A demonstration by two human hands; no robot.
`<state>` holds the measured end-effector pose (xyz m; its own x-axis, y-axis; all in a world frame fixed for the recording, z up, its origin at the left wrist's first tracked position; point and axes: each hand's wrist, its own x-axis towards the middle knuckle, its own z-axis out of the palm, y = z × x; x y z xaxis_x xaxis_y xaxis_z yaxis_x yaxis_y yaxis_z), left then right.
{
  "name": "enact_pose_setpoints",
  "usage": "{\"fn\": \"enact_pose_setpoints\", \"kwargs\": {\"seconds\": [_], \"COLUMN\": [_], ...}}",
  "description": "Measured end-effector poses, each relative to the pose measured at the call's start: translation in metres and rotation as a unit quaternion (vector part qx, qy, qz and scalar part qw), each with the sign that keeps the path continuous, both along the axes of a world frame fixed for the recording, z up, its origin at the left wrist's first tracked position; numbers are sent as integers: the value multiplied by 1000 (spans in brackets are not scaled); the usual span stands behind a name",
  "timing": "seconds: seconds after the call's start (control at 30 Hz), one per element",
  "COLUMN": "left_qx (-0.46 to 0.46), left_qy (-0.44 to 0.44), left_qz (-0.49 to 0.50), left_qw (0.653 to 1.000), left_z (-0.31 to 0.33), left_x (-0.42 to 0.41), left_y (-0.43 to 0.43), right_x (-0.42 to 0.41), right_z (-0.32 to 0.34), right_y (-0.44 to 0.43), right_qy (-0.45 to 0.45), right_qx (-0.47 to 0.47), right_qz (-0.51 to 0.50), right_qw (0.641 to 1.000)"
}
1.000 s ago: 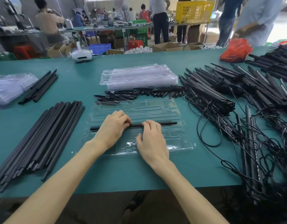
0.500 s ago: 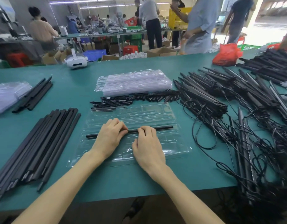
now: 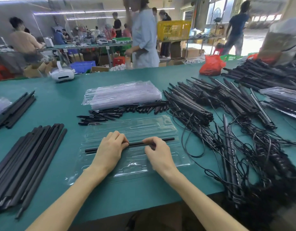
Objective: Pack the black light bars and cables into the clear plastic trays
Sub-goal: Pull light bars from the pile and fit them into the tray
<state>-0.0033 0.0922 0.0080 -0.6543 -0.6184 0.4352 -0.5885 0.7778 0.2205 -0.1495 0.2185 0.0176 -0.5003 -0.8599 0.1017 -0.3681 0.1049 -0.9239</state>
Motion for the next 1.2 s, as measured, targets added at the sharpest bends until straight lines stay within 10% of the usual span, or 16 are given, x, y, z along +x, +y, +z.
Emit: {"fn": "enact_pose_setpoints", "kwargs": {"seconds": [0.47, 0.83, 1.2], "left_qx": [-44, 42, 58], "left_qy": [8, -233, -144], "left_qz": [14, 54, 73], "left_qw": [999, 970, 985], "left_z": [23, -8, -13], "left_x": [-68, -101, -102], "left_y": [8, -6, -6], "right_x": [-17, -18, -66], "right_z": [-18, -17, 30], "right_y": [6, 9, 8], "right_qy": [178, 107, -125], "right_qx": [10, -30, -55], "right_qz": [-32, -51, -5], "right_qw": [984, 993, 991]}}
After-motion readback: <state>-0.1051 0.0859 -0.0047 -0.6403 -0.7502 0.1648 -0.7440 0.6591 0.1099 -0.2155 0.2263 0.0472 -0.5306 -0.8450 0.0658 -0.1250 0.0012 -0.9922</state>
